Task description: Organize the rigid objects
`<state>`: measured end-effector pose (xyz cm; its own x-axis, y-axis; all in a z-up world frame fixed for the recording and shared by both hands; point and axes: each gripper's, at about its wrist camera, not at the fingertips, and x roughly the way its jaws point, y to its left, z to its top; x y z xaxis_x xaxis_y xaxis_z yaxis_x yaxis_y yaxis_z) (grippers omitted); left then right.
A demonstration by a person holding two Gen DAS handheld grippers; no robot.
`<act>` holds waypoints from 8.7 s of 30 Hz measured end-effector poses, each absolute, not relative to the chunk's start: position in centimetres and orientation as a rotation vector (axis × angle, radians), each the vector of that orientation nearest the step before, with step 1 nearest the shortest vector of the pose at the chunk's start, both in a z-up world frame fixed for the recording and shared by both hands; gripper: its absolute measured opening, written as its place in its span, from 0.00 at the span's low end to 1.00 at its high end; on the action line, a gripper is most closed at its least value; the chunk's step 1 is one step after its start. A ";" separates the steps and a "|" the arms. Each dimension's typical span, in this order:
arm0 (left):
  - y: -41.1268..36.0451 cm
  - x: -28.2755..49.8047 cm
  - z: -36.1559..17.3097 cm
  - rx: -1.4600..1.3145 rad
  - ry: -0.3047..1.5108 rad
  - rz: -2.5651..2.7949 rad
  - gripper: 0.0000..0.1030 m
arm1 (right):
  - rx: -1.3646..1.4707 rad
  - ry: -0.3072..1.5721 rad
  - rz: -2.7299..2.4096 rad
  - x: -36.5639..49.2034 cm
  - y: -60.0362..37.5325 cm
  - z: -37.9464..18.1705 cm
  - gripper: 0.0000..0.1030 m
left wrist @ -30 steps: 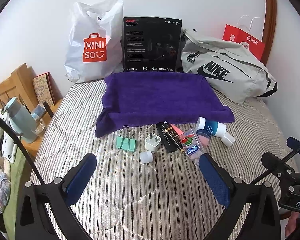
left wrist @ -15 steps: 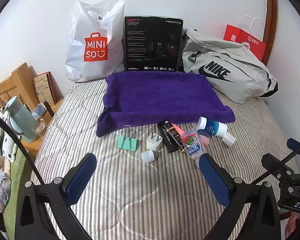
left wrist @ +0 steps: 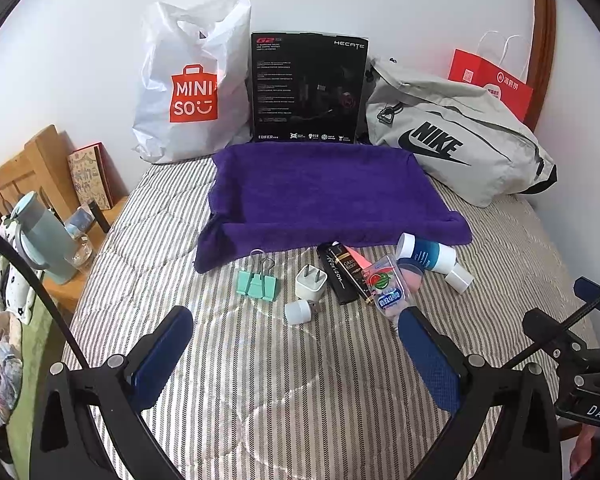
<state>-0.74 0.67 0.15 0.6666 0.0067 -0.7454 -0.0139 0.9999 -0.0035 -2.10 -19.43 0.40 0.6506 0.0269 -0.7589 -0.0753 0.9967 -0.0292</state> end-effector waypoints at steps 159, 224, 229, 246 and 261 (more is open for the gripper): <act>4.8 25.0 -3.3 -0.049 0.909 -0.203 0.38 | -0.094 0.980 0.346 28.0 -16.8 -5.6 0.29; 3.0 7.7 -8.4 -0.069 1.071 -0.128 0.62 | 0.039 1.011 0.338 7.6 -19.4 -4.4 0.62; 1.4 8.6 -9.6 -0.053 1.088 -0.075 0.62 | 0.034 1.025 0.361 7.1 -18.5 -5.4 0.62; 3.0 7.1 -10.4 0.023 1.066 -0.036 0.62 | 0.008 1.062 0.371 6.9 -18.0 -7.3 0.62; 2.4 7.5 -10.3 0.067 1.028 -0.082 0.36 | -0.010 1.053 0.297 12.3 -20.4 -8.7 0.62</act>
<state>7.49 2.41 -10.30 0.5140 -0.0370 -0.8570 0.0997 0.9949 0.0168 12.29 -20.40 -8.73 0.4589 0.2363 -0.8565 -0.2461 0.9601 0.1330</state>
